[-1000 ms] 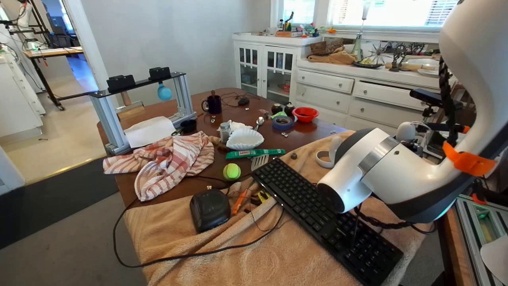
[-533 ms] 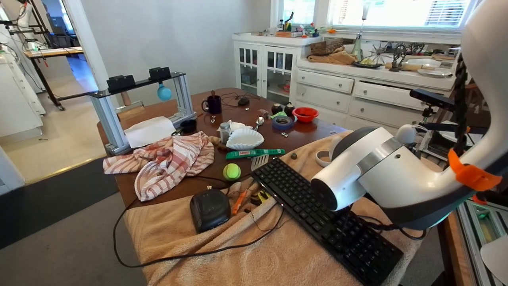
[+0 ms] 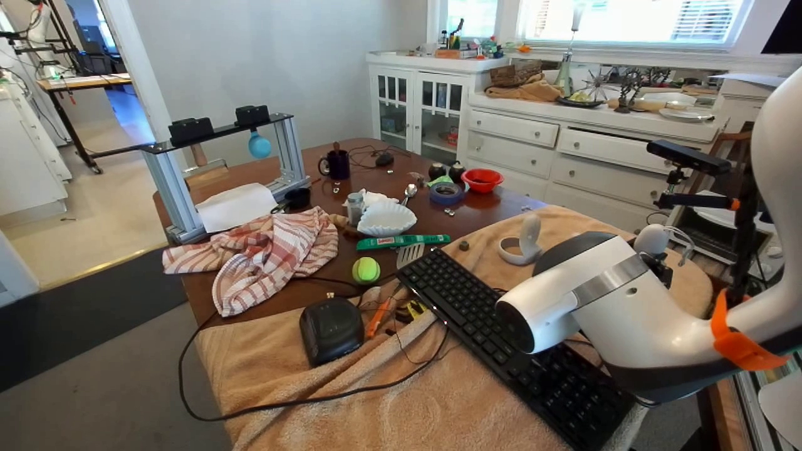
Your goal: Move the white game console on the left to the right
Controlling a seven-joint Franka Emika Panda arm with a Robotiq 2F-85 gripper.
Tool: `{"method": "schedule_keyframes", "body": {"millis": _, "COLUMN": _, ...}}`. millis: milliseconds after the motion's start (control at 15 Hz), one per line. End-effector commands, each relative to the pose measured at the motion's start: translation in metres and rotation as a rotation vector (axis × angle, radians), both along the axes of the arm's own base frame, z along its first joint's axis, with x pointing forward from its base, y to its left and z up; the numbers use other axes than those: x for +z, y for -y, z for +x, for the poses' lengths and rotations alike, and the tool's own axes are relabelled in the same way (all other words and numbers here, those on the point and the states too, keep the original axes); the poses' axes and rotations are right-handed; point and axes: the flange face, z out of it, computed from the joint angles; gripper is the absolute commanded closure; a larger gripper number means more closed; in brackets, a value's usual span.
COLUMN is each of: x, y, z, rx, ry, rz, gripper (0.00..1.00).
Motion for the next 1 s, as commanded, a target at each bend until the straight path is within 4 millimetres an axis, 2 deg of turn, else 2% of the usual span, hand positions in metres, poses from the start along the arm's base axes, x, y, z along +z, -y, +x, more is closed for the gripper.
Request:
{"method": "schedule_keyframes", "body": {"millis": 0, "x": -0.001, "y": 0.001, "z": 0.0, "rx": 0.0, "ry": 0.001, "rz": -0.005, "gripper": 0.54}}
{"method": "schedule_keyframes", "body": {"millis": 67, "x": -0.001, "y": 0.002, "z": 0.0, "rx": -0.001, "ry": 0.002, "rz": -0.007, "gripper": 0.79}}
{"method": "schedule_keyframes", "body": {"millis": 267, "x": -0.006, "y": 0.004, "z": 0.007, "rx": 0.001, "ry": 0.063, "rz": 0.061, "gripper": 0.79}}
{"method": "schedule_keyframes", "body": {"millis": 933, "x": -0.025, "y": 0.028, "z": -0.005, "rx": -0.007, "ry": 0.127, "rz": 0.175, "gripper": 0.79}}
